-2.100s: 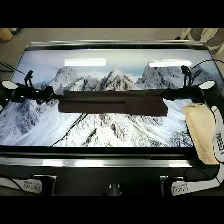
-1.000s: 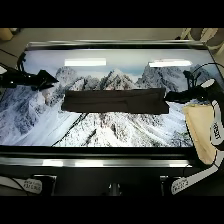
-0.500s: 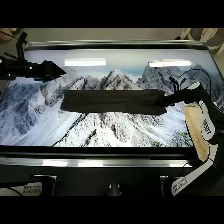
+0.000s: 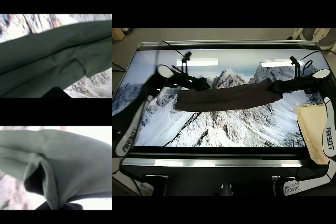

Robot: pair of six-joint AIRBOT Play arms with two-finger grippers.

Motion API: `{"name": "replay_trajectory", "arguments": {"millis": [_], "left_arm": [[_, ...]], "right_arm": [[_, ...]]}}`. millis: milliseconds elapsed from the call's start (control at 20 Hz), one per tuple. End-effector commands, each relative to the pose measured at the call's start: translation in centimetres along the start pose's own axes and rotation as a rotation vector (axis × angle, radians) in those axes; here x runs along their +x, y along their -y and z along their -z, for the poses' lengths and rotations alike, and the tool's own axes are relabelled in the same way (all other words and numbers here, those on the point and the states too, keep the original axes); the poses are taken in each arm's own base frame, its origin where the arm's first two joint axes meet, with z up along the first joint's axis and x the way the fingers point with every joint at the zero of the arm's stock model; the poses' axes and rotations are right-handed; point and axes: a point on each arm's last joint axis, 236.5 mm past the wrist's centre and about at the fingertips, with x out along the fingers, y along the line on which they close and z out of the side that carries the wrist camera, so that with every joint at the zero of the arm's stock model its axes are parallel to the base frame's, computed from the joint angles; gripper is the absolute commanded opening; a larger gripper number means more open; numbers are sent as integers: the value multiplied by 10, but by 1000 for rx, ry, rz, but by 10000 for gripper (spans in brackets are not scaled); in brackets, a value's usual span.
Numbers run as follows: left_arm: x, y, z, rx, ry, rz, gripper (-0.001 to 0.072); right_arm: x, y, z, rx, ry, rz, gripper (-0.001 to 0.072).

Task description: Fold the shirts.

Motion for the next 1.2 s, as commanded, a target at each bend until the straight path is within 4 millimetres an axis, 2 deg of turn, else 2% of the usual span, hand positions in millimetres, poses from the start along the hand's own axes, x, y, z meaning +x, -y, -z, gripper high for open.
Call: {"name": "replay_trajectory", "arguments": {"millis": [0,100,200,350,450,550,700,800,900,950,1050,1150], "left_arm": [[78,19,42,-72,-103,52,30],[107,44,60,-119,-128,117,30],[128,58,69,-135,-120,137,30],[144,71,69,-213,-91,186,30],[157,87,71,-300,-79,243,30],[173,108,76,-310,-80,279,30],[180,143,87,-224,-133,346,28],[166,135,68,-195,-97,332,26],[131,109,40,-113,-64,270,25],[105,93,24,-58,-49,225,25],[42,56,-13,21,16,92,26],[-39,31,-57,73,145,-23,26]], "right_arm": [[-34,-47,-1,-65,5,-36,21],[-50,-66,2,-94,5,-41,21],[-66,-84,2,-125,18,-42,21],[-88,-110,5,-161,38,-38,21],[-101,-125,6,-174,54,-35,21],[-109,-135,11,-195,50,-36,21],[-110,-130,9,-191,59,-7,21],[-109,-123,-2,-180,99,18,21],[-100,-116,-9,-170,112,23,20],[-90,-115,-12,-169,110,20,20],[-55,-118,-19,-174,102,1,20],[-5,-131,-21,-178,85,-41,20]]}}
